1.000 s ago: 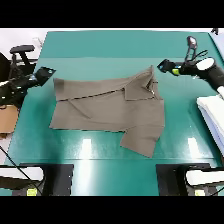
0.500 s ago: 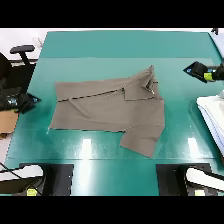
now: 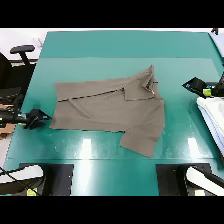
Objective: Fold the shirts.
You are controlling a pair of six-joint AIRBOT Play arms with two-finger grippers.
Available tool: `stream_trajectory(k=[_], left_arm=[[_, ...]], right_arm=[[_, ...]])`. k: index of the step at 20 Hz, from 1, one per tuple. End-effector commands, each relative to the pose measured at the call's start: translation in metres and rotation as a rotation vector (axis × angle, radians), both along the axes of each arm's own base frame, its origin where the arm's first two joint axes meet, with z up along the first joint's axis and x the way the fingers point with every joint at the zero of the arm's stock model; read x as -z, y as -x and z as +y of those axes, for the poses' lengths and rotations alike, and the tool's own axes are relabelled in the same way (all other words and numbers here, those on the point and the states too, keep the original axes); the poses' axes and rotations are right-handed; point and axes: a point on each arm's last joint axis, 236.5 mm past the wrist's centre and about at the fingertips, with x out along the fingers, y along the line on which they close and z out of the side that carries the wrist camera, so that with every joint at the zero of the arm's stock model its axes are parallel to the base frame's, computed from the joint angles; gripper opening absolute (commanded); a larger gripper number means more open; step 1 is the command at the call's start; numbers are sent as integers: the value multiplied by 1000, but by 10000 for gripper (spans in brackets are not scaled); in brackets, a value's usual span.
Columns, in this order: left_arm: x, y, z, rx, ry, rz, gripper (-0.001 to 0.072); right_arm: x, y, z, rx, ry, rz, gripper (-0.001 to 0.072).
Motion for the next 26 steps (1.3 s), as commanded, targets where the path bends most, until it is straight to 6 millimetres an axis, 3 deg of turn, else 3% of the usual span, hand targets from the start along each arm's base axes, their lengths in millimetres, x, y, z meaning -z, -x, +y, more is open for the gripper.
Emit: stream_trajectory(k=[1,5,6,7,8,9,11,14,18,21,26], left_arm=[[22,17,-18,170,-81,79,712],[22,7,-22,164,-88,51,698],[23,11,-21,175,-95,60,624],[23,11,-21,178,-98,62,530],[23,11,-21,186,-98,56,306],[23,10,-20,197,-104,42,37],[22,7,-22,206,-94,22,28],[21,6,-23,203,-89,15,28],[20,5,-25,198,-82,13,28],[19,5,-26,200,-79,15,28],[19,5,-26,198,-74,14,28]], right_arm=[[7,3,5,-12,-1,14,653],[8,5,6,-20,-4,20,621],[8,6,7,-28,-3,22,622],[9,7,8,-33,-5,28,622],[9,8,9,-37,-7,32,622],[10,9,10,-41,-9,37,622],[17,23,19,-83,-33,95,622],[37,76,45,-182,-186,336,623],[84,123,63,-134,-275,479,623],[106,162,86,-127,-319,557,623],[124,185,99,-73,-301,548,623]])
